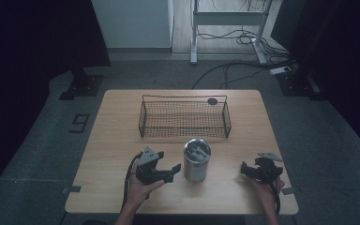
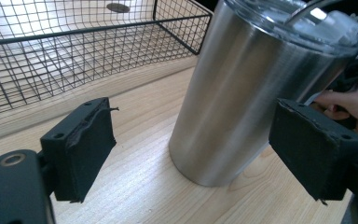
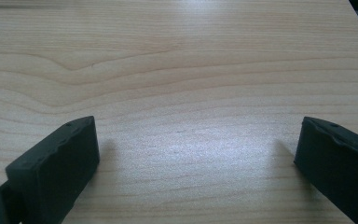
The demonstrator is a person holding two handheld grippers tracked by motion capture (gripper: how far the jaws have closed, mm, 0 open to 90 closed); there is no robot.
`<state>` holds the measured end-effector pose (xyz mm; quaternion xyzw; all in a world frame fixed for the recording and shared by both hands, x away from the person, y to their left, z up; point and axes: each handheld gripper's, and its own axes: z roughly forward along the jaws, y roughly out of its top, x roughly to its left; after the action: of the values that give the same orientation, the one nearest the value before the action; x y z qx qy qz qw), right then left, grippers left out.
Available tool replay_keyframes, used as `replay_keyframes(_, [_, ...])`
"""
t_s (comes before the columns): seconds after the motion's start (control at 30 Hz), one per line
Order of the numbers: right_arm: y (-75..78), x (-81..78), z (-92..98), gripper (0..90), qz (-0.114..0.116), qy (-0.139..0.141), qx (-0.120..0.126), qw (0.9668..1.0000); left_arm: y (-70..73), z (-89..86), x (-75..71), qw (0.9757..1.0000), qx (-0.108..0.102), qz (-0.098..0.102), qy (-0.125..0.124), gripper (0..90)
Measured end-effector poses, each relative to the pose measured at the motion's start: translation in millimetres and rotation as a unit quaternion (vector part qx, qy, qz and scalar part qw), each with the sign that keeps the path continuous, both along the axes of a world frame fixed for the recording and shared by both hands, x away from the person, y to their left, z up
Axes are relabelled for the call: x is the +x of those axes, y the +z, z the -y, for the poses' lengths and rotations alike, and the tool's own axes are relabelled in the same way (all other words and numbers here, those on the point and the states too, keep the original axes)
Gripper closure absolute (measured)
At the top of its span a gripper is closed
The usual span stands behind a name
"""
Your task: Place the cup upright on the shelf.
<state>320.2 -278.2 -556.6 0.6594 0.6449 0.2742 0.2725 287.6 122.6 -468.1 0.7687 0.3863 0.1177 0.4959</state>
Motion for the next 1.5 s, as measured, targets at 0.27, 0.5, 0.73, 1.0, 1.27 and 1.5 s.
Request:
replay_keyframes(0.27, [0.0, 0.1, 0.0, 0.0, 0.0, 0.0, 0.0, 1.0, -3.6, 7.3, 2.1, 0.9999, 0.008, 0.001, -0.006, 12.9])
replay_keyframes(0.5, [0.0, 0.5, 0.2, 0.0, 0.0, 0.0, 0.0, 1.0, -4.0, 14.3, 4.0, 0.9998, 0.015, -0.003, -0.015, 10.7])
replay_keyframes(0.73, [0.0, 0.9, 0.6, 0.0, 0.001, -0.001, 0.0, 1.0, -0.5, 25.7, 4.0, 0.9993, 0.026, 0.002, -0.027, 8.4])
replay_keyframes(1.0, [0.0, 1.3, 1.5, 0.0, 0.0, -0.001, 0.0, 1.0, -2.2, 39.9, 7.5, 0.9986, 0.023, 0.0, -0.047, 4.7])
replay_keyframes(1.27, [0.0, 1.7, 2.1, 0.0, 0.0, -0.002, 0.0, 1.0, -3.9, 57.8, 11.1, 0.9975, 0.043, 0.001, -0.056, 4.0])
replay_keyframes(1.5, [0.0, 1.8, 2.0, 0.0, 0.0, -0.004, 0.001, 1.0, -7.5, 66.1, 19.4, 0.9966, 0.047, -0.005, -0.067, 1.0])
